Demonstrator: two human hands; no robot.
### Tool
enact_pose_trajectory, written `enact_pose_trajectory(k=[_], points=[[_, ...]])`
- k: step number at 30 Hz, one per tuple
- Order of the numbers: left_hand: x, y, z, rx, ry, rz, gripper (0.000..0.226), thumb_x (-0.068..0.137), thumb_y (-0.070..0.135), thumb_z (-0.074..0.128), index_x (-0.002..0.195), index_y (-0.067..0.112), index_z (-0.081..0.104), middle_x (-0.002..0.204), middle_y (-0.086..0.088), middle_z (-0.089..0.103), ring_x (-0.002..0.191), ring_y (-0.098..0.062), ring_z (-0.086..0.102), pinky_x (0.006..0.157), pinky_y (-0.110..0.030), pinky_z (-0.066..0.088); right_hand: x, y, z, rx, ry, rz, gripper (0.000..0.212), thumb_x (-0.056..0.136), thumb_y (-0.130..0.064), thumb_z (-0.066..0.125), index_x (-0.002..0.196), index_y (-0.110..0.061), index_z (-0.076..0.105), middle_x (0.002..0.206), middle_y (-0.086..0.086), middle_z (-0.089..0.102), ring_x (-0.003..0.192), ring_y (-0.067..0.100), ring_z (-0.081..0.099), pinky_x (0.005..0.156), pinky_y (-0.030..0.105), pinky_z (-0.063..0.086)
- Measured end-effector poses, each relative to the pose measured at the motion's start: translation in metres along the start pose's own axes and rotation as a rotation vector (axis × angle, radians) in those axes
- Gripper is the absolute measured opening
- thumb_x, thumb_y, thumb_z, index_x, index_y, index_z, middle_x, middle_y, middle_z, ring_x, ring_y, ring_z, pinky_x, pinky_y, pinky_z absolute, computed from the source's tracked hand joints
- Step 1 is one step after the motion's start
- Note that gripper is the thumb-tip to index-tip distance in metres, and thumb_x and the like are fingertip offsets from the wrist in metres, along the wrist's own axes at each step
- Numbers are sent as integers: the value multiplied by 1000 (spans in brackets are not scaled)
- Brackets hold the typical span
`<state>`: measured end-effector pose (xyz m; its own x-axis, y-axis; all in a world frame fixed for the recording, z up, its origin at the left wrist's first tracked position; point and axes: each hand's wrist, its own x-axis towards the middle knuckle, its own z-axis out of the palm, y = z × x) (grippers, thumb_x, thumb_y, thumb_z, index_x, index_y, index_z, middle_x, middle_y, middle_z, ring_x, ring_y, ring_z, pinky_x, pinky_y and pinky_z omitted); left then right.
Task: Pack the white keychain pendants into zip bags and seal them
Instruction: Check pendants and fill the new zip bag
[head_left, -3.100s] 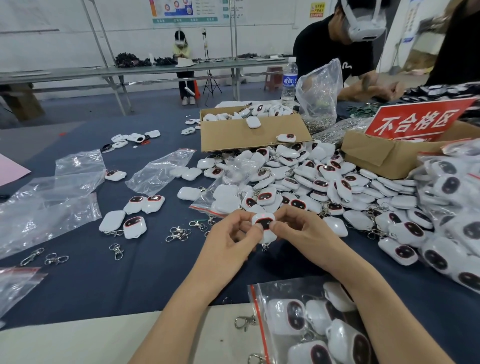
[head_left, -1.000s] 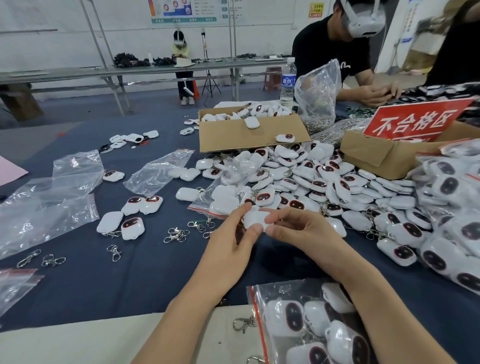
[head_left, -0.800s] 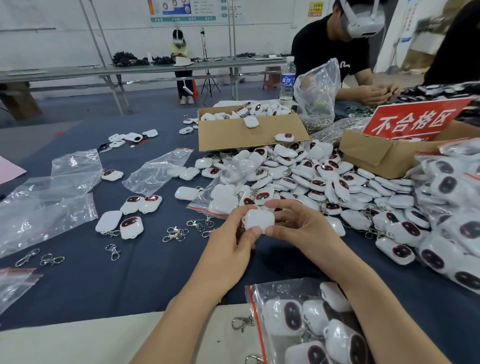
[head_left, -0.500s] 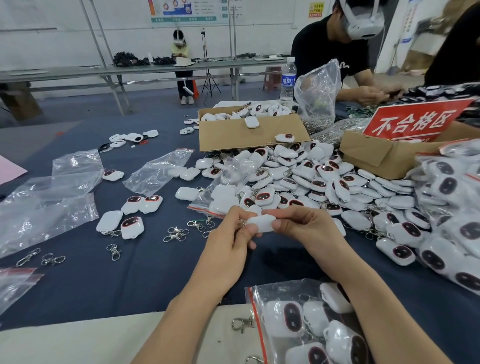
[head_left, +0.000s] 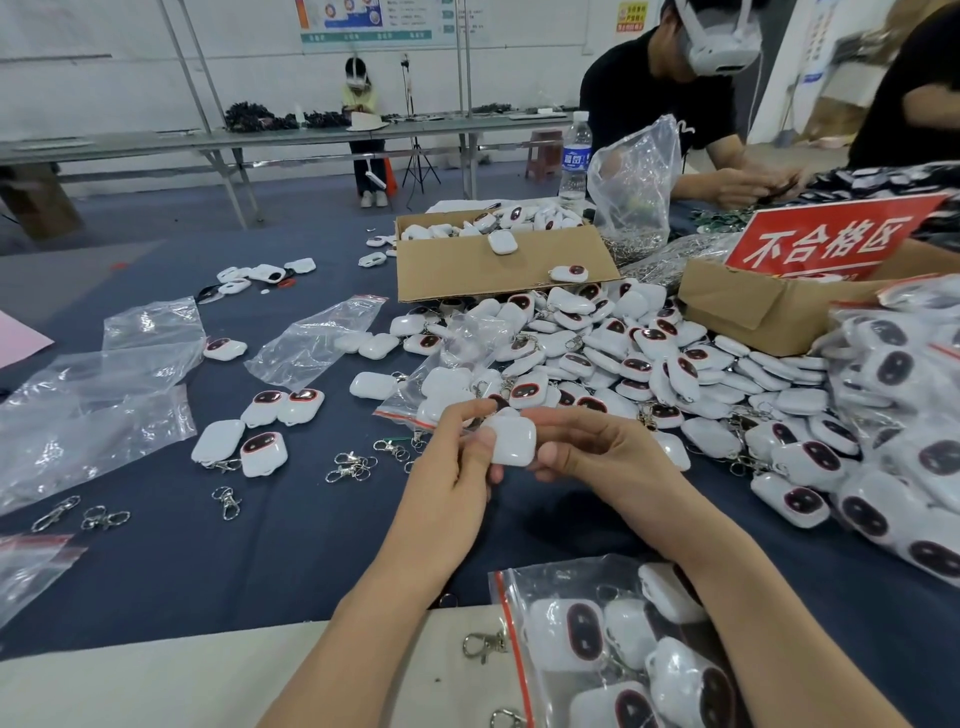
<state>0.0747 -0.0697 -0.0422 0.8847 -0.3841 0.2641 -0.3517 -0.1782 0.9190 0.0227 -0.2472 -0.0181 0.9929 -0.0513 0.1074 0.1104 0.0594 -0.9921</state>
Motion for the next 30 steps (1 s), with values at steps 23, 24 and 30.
enact_pose_trajectory(k=[23, 24, 30], points=[[-5, 13, 1, -69, -111, 19, 25, 106, 32, 42, 112, 25, 65, 101, 4, 74, 93, -20, 68, 98, -43, 51, 3, 4, 7, 43, 132, -57, 18, 59, -11, 82, 67, -21, 68, 87, 2, 78, 85, 12, 73, 75, 17, 55], [-5, 12, 1, -65, -115, 24, 26, 107, 33, 41, 111, 24, 65, 101, 6, 74, 93, -21, 68, 98, -44, 52, 3, 4, 7, 33, 131, -50, 18, 59, -13, 83, 64, -24, 69, 87, 5, 78, 85, 14, 73, 77, 19, 56], [-5, 7, 1, -64, -132, 47, 25, 104, 41, 39, 101, 29, 60, 97, -2, 72, 95, -22, 66, 96, -47, 51, 4, 5, 6, -8, 137, -9, 18, 58, -14, 84, 69, -18, 70, 87, 12, 74, 81, 23, 62, 72, 23, 54]])
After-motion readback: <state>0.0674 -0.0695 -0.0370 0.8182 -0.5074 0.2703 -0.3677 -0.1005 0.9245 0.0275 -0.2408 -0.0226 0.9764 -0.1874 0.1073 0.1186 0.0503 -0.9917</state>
